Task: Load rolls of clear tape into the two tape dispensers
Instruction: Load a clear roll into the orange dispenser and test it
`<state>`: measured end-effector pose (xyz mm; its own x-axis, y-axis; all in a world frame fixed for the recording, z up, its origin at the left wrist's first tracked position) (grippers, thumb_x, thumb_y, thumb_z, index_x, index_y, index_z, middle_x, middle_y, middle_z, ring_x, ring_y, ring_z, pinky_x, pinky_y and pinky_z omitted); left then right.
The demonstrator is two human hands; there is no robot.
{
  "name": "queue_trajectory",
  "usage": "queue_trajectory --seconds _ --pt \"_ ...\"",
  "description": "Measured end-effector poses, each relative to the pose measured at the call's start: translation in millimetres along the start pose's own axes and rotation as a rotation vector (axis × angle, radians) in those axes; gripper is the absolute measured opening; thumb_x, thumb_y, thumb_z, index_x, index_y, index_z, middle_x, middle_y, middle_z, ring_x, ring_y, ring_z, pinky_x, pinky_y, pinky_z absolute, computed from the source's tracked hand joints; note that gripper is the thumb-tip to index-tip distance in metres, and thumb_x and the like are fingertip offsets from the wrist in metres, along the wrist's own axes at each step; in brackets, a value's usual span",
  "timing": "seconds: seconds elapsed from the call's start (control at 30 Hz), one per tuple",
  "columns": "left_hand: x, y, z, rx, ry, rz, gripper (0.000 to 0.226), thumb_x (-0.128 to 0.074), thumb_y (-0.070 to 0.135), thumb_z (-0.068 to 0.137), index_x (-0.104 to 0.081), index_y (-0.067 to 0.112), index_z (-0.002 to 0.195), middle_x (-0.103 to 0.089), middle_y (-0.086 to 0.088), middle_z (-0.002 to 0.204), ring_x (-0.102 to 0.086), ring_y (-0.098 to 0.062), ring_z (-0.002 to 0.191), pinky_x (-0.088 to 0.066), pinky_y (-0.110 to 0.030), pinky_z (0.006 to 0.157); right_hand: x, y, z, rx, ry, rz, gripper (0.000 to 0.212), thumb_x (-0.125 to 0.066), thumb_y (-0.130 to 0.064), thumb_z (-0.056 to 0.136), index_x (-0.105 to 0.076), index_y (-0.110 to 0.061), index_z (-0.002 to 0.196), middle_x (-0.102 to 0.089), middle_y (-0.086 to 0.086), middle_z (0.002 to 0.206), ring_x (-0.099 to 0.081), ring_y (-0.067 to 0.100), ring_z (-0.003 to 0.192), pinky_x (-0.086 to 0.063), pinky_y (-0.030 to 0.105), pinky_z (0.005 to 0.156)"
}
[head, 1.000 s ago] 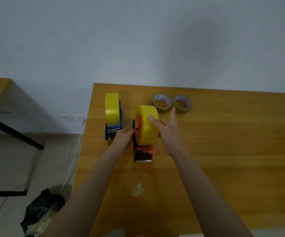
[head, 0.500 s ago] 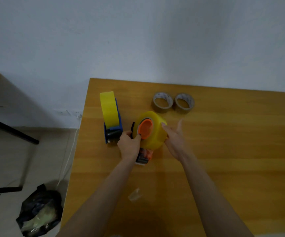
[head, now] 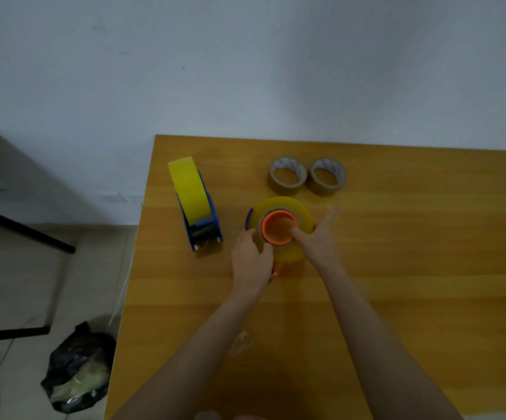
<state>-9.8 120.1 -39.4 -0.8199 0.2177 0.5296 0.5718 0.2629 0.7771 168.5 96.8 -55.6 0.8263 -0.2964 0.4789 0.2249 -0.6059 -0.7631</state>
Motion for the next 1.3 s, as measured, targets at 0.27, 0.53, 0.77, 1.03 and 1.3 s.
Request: queue_trajectory --seconds 0.27,0.53,0.77,1.03,1.3 --pt "22.3 20.3 -22.7 -0.383 0.117 0.027 0.02 -0.052 -0.005 0.085 -0.064 0.008 0.093 -0.058 -0.006 0.125 -0.056 -0.006 0.091 -0.04 -0.01 0.075 -0.7 13.7 3.2 -0.003 0.056 -0.111 0.106 -0.064 -0.026 0.089 0.024 -0.016 0.147 -0.02 0.014 0.158 -0.039 0.034 0.135 -0.042 0.045 0.104" --pt "89.0 -8.8 -13.2 -0.249 0.524 -0.203 0.032 -0.055 -0.01 0.074 -0.048 0.008 0.1 -0.044 -0.013 0.11 -0.043 -0.021 0.102 -0.037 -0.019 0.085 18.4 -40.1 -14.4 0.248 0.197 0.042 0.095 -0.06 -0.023 0.091 0.014 -0.025 0.151 -0.053 0.001 0.133 -0.055 0.015 0.111 -0.045 0.027 0.091" --pt "125.1 -55.8 35.0 0.082 0.545 -0.491 0.042 -0.042 0.018 0.086 -0.043 0.002 0.125 -0.048 -0.017 0.12 -0.05 -0.025 0.108 -0.045 -0.041 0.093 -53.1 -151.4 -31.9 0.42 -0.025 0.189 0.104 -0.067 -0.031 0.086 0.014 -0.024 0.15 -0.053 0.007 0.133 -0.051 0.012 0.116 -0.041 0.023 0.096" --pt "101.9 -66.6 68.6 0.204 0.162 -0.396 0.047 -0.034 0.031 0.097 -0.038 0.003 0.134 -0.051 -0.017 0.127 -0.053 -0.029 0.111 -0.045 -0.034 0.08 -154.6 -192.4 -29.4 0.447 -0.153 -0.215 0.129 -0.077 -0.042 0.073 0.029 -0.021 0.145 -0.055 0.018 0.124 -0.059 0.033 0.105 -0.051 0.044 0.087" --pt "94.5 -59.6 65.5 0.146 0.148 -0.449 0.014 -0.037 0.024 0.099 -0.048 0.022 0.091 -0.045 0.001 0.075 -0.045 -0.011 0.063 -0.035 -0.015 0.051 -132.0 -185.7 -19.5 0.525 -0.101 -0.147 0.12 -0.074 -0.032 0.077 0.021 -0.02 0.149 -0.047 -0.002 0.061 -0.044 0.015 0.051 -0.043 0.037 0.049"
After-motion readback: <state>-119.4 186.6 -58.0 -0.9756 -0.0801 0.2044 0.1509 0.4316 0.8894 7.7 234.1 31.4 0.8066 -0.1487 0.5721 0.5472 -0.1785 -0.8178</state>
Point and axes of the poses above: each hand's wrist, its own z-axis towards the middle knuckle, its own x-axis out of the back of the hand, y = z × x, the point moved 10 cm from there along z, towards the middle knuckle
